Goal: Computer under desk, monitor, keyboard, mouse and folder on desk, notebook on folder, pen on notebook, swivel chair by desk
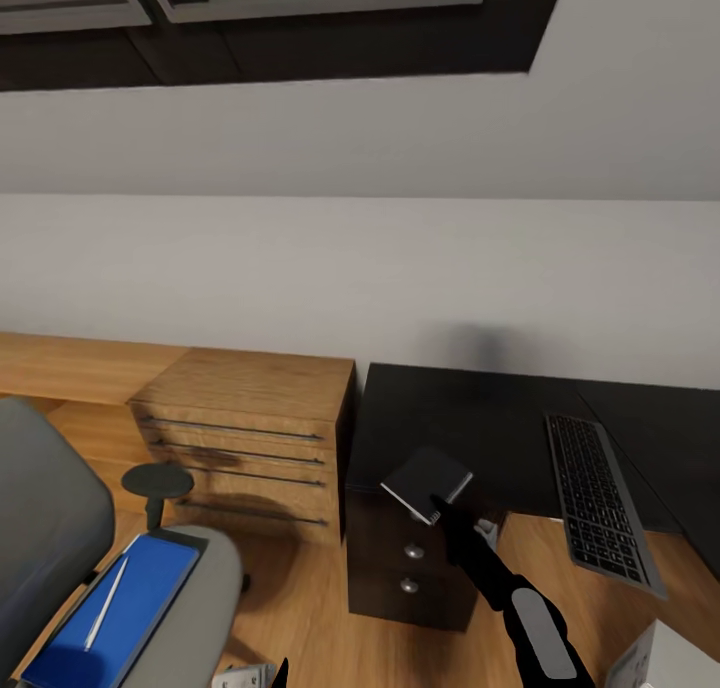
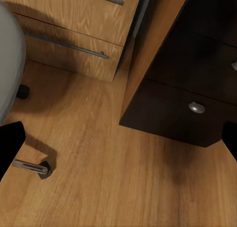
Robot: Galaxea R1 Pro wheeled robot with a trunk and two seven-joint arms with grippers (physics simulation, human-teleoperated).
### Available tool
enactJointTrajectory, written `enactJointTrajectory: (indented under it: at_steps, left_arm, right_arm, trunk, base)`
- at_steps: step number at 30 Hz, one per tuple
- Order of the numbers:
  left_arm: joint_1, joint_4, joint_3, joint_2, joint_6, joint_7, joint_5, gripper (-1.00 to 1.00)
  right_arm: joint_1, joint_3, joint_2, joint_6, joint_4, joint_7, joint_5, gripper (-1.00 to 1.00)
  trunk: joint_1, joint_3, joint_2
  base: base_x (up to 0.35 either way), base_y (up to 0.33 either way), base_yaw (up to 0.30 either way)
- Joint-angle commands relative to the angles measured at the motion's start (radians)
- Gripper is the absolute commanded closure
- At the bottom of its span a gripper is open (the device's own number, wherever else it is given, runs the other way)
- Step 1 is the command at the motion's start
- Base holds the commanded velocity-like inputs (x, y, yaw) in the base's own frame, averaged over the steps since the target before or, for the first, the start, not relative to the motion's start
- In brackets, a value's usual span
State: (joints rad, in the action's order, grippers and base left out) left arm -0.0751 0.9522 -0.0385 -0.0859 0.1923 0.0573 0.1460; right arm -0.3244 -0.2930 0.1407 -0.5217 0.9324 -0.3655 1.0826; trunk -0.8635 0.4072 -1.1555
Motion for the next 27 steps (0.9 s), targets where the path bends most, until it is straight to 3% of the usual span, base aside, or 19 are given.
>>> enactJointTrajectory:
  at_steps: [1,20,27]
  left_arm:
    - [0.0,0.0,0.0,0.0,0.001,0.006,0.011,-1.0]
    - [0.0,0.002,0.002,-0.003,-0.003,0.004,0.015,-1.0]
    - [0.0,0.004,0.007,-0.003,-0.042,0.004,0.016,-1.0]
  right_arm:
    - [-0.001,-0.005,0.001,-0.009,0.0,0.0,0.004,1.0]
    - [-0.001,-0.005,-0.002,0.027,-0.001,0.009,-0.001,1.0]
    - [-0.001,-0.008,-0.003,0.033,0.0,0.009,0.0,1.0]
  trunk:
    - [0.0,0.001,-0.001]
    - [0.0,0.001,-0.001]
    - [-0.027,0.023,-0.05]
  base:
    - [0.241,0.001,0.0]
    - [0.077,0.0,0.0]
    - [0.001,0.0,0.0]
